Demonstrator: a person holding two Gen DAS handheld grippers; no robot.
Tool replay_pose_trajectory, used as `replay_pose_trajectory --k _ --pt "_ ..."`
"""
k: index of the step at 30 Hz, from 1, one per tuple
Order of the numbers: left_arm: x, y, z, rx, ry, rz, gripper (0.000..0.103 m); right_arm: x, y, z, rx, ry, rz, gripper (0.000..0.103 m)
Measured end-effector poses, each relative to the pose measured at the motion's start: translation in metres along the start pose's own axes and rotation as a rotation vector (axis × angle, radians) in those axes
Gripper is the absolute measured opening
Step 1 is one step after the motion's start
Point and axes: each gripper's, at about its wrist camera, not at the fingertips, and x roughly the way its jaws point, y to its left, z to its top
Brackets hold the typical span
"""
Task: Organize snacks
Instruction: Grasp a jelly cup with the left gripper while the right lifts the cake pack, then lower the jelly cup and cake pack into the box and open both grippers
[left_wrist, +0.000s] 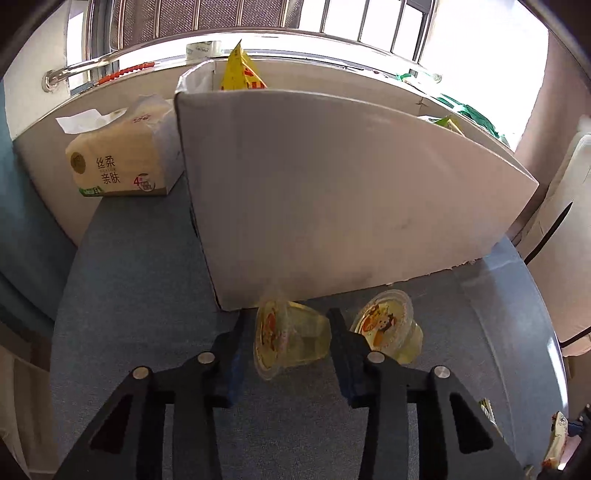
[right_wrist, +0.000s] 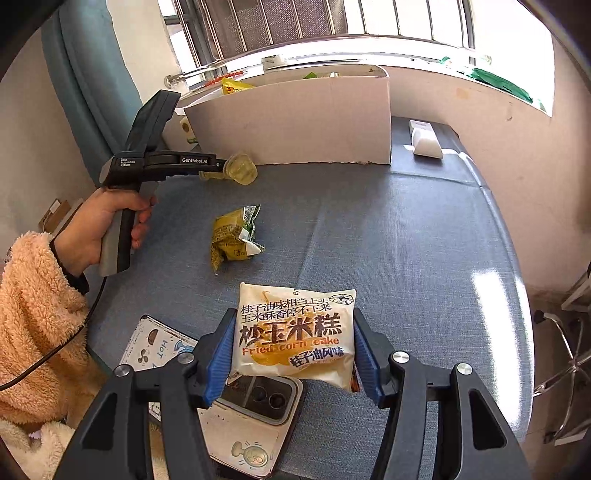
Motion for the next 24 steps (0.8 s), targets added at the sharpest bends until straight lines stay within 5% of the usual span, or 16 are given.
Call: replay_pose_trajectory --k 11,18,24 --pt "-0.088 0.000 -0.015 0.006 -0.156 -0.102 0.033 0.002 0.006 0.026 0.019 -0.038 0.052 0.063" --pt "-0.144 -0.006 0.030 0.011 -0.319 -0.153 0.033 -0.016 0.008 0.105 -0.004 -0.172 0.079 0.063" --pt "-0.132 -0.008 0.090 -0.016 -0.330 -0.201 0.033 0.007 -0.006 0.199 0.054 -0.216 0.094 0.063"
